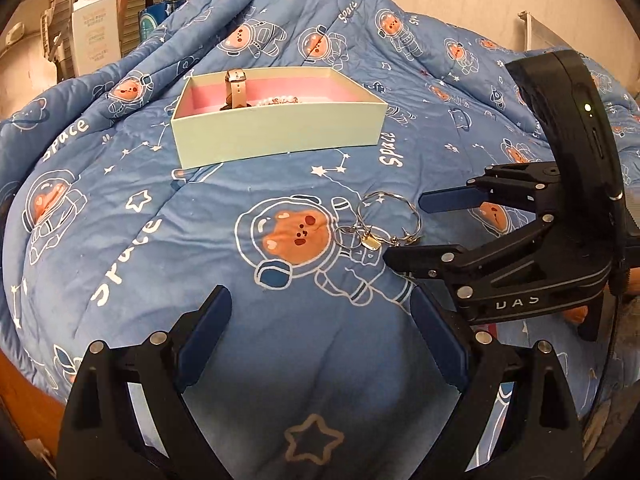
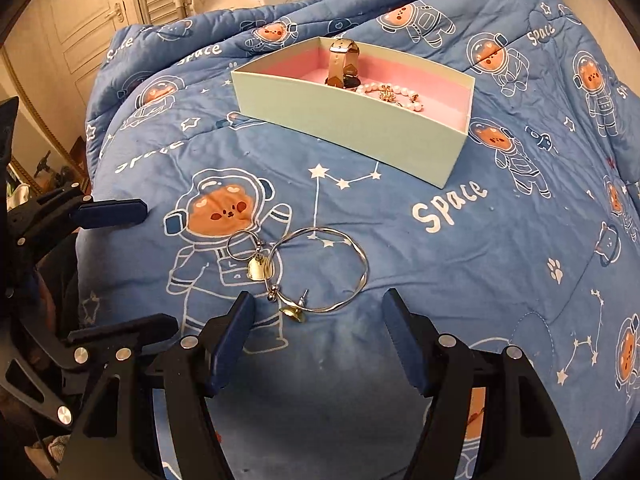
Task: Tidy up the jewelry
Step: 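Withdraw both tools and move toward the large silver hoop, then grasp the hoop's small silver ring with the left tool while the right tool grasps the large hoop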
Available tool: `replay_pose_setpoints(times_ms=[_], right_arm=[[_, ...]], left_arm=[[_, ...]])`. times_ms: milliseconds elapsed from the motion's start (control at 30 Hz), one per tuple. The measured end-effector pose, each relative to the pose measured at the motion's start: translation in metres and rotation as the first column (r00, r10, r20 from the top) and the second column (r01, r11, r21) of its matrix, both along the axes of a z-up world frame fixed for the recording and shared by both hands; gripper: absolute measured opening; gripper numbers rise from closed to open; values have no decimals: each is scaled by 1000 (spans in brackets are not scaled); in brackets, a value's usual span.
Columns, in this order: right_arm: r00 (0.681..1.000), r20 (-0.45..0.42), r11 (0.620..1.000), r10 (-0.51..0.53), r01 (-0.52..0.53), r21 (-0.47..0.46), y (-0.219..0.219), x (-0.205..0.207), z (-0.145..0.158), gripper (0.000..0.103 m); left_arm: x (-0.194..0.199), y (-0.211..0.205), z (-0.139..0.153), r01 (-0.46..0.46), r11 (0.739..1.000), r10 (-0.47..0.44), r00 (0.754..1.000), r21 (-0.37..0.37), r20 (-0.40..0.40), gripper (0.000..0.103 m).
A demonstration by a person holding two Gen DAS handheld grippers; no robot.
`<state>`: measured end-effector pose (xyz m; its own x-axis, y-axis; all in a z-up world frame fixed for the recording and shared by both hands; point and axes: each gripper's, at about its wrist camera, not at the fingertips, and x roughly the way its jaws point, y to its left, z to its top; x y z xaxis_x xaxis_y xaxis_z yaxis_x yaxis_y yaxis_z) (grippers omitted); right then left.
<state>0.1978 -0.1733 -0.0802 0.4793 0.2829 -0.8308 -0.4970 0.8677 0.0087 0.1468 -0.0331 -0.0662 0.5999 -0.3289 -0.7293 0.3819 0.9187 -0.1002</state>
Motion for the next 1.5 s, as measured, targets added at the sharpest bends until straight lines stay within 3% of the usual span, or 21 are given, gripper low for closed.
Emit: replay_pose_setpoints(times_ms=[167,367,600,1000,1200,1500], right_arm=[[1000,-4,1000,4,-4,15,4,6,-1,53],[1000,3,999,0,0,33,2,7,4,52],[999,17,996,-34,32,87,-9,8,22,52],[996,14,990,-90,88,107,-26,10,30,52],[995,13,989,-101,98,114,-29,9,31,52],[994,2,987,-111,110,117,-31,10,28,52]], left_arm=[[1,-1,-3,1,1000,-1,1000,1,-3,88],[6,1,-3,-12,1000,12,1000,5,3,74],[20,-7,-5,12,1000,-12,1000,14,4,50],[43,-28,-9,83,996,-83,997,45,2,35],[48,-35,-9,111,993,-112,994,45,3,20],[38,-29,-4,109,994,-109,994,-6,9,19]])
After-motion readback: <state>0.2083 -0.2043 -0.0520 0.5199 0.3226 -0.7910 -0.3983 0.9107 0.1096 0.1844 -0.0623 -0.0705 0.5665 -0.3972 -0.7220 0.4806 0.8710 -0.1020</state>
